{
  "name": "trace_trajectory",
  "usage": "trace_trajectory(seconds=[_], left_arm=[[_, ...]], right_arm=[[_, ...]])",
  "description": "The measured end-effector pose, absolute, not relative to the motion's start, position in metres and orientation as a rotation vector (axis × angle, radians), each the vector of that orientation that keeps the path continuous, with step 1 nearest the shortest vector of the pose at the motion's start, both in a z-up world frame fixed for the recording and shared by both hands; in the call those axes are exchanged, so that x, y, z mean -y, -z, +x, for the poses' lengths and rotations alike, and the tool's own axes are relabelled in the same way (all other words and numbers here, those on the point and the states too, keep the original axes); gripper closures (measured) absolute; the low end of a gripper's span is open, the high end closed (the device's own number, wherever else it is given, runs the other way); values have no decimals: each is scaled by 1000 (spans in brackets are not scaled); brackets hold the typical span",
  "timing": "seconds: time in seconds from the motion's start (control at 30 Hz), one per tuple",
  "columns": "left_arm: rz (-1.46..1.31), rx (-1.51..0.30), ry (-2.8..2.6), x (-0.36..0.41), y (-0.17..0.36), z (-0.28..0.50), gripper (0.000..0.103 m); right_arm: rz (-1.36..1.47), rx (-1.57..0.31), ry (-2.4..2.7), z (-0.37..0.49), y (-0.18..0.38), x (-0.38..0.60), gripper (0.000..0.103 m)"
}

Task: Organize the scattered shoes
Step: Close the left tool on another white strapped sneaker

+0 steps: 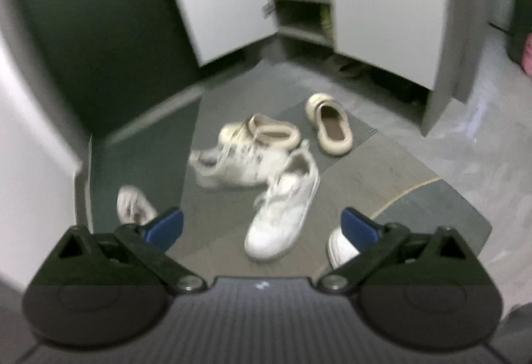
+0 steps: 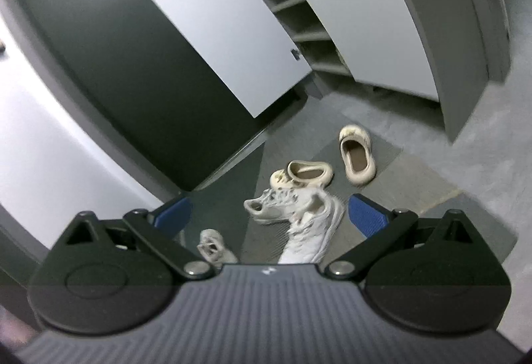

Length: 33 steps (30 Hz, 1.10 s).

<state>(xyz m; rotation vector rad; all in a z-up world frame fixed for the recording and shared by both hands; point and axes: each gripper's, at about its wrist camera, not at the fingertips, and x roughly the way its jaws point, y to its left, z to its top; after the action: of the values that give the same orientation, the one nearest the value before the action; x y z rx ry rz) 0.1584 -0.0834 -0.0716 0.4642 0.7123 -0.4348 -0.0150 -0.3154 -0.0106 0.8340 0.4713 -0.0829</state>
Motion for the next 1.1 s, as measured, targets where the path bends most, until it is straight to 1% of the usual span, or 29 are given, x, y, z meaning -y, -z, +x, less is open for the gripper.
trace_trajectory(seconds=[0.13,0.27,0.4,0.57,0.63,0.73,0.83,0.9,0.93,0.97,1.0,1.07,1.1], left_arm=[[542,-644,491,117,107,167,1],[591,-604,560,155,148,180,1],[499,-653,602,184,188,215,1],[502,-684,587,221,248,271,3],[502,-692,585,229,261,290,3],[433,-765,596,245,293,335,4],[391,-843,582,258,327,376,13],[379,-906,551,263,350,398,25],[368,-944,535,265,362,410,29],[356,-976,523,265,373,418,33],[343,-1001,507,265,382,426,33],[317,-1032,476,262,397,439,38],[310,-1038,467,261,403,443,47]], right_arm=[[835,-420,35,-19,7,316,0],[837,-413,6,-17,7,316,0],[894,-469,-31,-8,21,316,0],[1074,-546,-25,0,41,326,0],[1128,-553,-7,6,49,330,0],[1181,-584,22,18,60,334,0],[1241,-630,60,31,74,338,0],[1268,-649,78,37,80,339,0],[1284,-664,84,42,84,339,0],[1300,-678,91,48,88,339,0],[1314,-692,96,53,92,338,0],[1327,-713,86,56,95,336,0],[1333,-722,83,58,97,336,0]])
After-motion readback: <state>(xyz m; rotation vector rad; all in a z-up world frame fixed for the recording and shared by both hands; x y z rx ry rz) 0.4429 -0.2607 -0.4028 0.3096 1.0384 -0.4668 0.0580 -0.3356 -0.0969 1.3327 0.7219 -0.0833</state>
